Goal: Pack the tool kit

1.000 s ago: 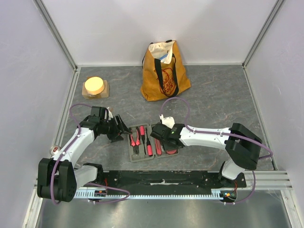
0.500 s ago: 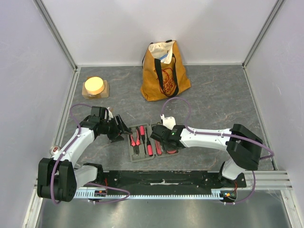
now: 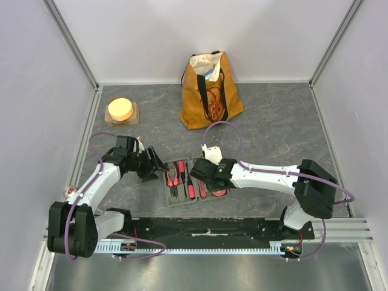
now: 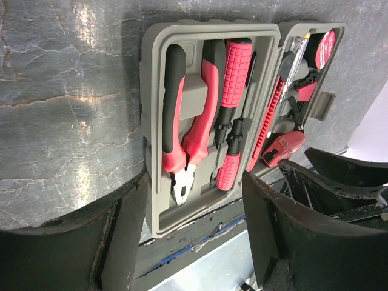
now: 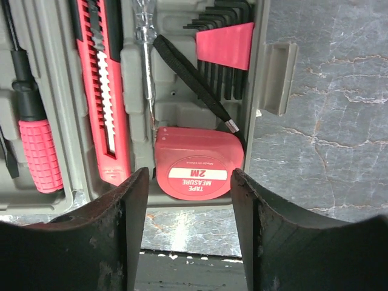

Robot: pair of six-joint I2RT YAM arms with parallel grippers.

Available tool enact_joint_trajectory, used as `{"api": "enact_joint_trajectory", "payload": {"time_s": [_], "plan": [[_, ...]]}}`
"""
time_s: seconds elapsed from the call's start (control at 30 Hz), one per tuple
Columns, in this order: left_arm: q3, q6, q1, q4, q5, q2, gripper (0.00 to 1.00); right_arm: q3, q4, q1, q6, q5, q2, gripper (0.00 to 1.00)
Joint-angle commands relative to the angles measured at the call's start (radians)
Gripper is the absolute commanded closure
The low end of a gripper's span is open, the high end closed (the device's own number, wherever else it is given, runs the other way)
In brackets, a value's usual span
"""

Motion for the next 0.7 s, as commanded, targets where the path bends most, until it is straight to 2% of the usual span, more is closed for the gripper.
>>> {"api": "enact_joint_trajectory", "payload": {"time_s": [0.0, 0.2, 0.5, 0.6, 0.67], "plan": [[0.002, 0.033, 0.005, 0.031, 0.023, -0.002, 0.31, 0.045, -0.008, 0.012, -0.013, 0.035, 0.022, 0.39], [0.002, 0.035, 0.004, 0.031, 0.024, 0.0, 0.31, 0.022, -0.012, 0.014, -0.013, 0.026, 0.088, 0.38], [0.002, 0.033, 0.005, 0.031, 0.024, 0.003, 0.31, 0.04, -0.075, 0.032, -0.036, 0.041, 0.152, 0.43], [0.001, 0.033, 0.005, 0.031, 0.023, 0.004, 0.31, 0.098, -0.133, 0.054, -0.042, 0.085, 0.164, 0.41], [0.002, 0.033, 0.005, 0.031, 0.021, 0.003, 0.31, 0.14, -0.153, 0.064, -0.05, 0.101, 0.164, 0.36]]}}
